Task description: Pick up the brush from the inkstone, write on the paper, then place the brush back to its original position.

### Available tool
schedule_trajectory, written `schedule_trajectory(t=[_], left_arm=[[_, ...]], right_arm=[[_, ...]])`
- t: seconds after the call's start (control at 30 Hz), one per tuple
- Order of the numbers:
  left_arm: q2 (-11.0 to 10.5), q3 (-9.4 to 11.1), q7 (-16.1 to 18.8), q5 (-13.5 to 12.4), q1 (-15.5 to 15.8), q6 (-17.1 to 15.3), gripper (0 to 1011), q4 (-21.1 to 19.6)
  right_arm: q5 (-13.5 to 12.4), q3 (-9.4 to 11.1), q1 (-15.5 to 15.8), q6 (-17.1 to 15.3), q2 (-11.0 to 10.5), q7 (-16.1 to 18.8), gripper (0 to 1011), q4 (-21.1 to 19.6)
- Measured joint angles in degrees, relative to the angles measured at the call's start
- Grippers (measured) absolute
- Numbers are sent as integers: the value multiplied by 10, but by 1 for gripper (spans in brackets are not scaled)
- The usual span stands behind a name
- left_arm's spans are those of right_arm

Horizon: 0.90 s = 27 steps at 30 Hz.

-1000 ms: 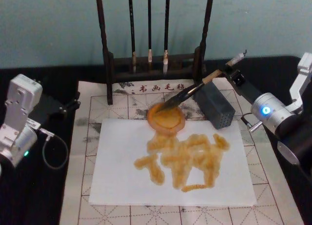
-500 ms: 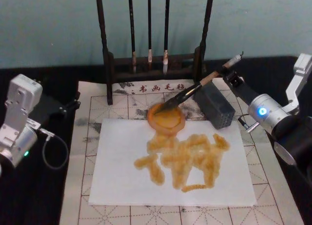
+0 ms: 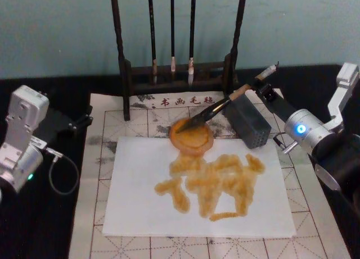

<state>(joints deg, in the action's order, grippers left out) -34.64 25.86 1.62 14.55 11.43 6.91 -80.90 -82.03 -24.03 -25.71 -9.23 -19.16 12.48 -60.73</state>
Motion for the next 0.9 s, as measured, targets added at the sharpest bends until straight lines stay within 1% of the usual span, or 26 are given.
schedule_trajectory(t=[0.53, 0.57, 0.6, 0.67, 0.73, 0.77, 0.83, 0.9], left_arm=[[0, 0, 0, 0, 0, 0, 1001, 0], [0, 0, 0, 0, 0, 0, 1001, 0], [0, 0, 0, 0, 0, 0, 1001, 0], [0, 0, 0, 0, 0, 0, 1001, 0], [0, 0, 0, 0, 0, 0, 1001, 0], [0, 0, 0, 0, 0, 0, 1001, 0], [0, 0, 0, 0, 0, 0, 1001, 0], [0, 0, 0, 0, 0, 0, 1001, 0]], right_arm=[[1, 0, 1, -1, 0, 0, 197, -1], [1, 0, 1, -1, 0, 0, 211, -1], [1, 0, 1, -1, 0, 0, 256, -1], [1, 0, 1, -1, 0, 0, 292, -1], [1, 0, 1, -1, 0, 0, 359, -1], [1, 0, 1, -1, 0, 0, 359, -1], [0, 0, 1, -1, 0, 0, 462, -1], [0, 0, 1, -1, 0, 0, 496, -1]])
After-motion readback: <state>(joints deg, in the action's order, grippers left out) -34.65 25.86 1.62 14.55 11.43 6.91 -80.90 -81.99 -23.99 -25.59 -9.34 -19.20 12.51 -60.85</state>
